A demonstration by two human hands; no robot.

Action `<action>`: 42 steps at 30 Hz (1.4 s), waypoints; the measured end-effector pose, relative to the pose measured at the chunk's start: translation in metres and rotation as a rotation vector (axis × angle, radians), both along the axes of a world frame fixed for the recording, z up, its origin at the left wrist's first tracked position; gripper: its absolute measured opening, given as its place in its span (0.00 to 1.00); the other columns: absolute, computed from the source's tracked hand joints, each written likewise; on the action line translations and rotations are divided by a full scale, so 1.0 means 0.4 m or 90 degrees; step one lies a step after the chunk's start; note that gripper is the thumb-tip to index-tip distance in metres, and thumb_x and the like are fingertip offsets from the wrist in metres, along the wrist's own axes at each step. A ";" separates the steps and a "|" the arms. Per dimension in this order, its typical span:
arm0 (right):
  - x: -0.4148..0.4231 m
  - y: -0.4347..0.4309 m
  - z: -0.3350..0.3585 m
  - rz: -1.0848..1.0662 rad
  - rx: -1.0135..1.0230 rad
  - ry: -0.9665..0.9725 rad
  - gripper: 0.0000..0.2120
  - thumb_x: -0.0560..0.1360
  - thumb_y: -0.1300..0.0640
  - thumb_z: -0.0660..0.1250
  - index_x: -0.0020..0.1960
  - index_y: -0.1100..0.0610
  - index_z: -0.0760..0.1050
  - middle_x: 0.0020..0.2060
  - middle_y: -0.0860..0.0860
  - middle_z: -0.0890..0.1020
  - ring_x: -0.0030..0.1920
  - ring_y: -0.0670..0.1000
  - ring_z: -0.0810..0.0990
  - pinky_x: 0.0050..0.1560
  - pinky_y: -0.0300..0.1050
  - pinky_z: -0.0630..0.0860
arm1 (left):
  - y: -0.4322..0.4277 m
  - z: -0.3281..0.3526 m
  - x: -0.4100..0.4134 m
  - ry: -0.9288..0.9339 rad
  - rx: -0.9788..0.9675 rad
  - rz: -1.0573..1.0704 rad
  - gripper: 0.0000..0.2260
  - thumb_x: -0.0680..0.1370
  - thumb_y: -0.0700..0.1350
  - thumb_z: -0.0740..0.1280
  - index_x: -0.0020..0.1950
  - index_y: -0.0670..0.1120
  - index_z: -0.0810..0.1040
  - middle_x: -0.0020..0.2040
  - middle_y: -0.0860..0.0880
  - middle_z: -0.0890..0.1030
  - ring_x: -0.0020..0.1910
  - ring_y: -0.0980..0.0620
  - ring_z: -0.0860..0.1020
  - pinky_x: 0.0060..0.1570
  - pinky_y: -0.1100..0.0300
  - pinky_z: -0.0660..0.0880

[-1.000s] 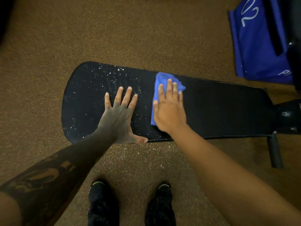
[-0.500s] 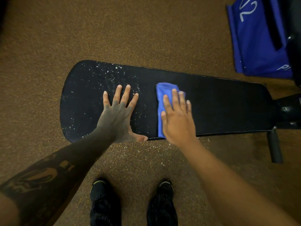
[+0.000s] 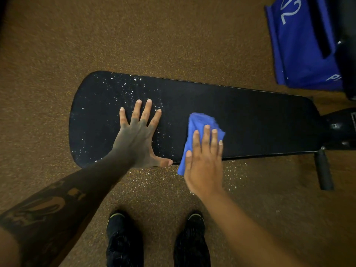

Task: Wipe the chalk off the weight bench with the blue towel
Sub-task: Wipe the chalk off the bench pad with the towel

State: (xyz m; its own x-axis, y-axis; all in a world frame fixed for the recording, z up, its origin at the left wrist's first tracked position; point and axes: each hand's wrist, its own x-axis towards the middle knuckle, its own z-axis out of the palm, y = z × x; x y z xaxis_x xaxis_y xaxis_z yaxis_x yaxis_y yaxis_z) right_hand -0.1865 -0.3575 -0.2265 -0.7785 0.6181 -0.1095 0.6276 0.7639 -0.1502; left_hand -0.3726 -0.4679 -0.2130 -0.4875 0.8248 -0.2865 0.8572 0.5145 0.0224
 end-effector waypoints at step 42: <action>-0.309 0.101 0.036 0.146 -0.020 -0.031 0.28 0.83 0.47 0.48 0.81 0.55 0.49 0.81 0.57 0.45 0.80 0.58 0.41 0.78 0.59 0.45 | -0.077 0.011 -0.021 -0.025 -0.019 0.058 0.68 0.52 0.88 0.46 0.79 0.46 0.34 0.79 0.41 0.32 0.78 0.38 0.33 0.73 0.28 0.43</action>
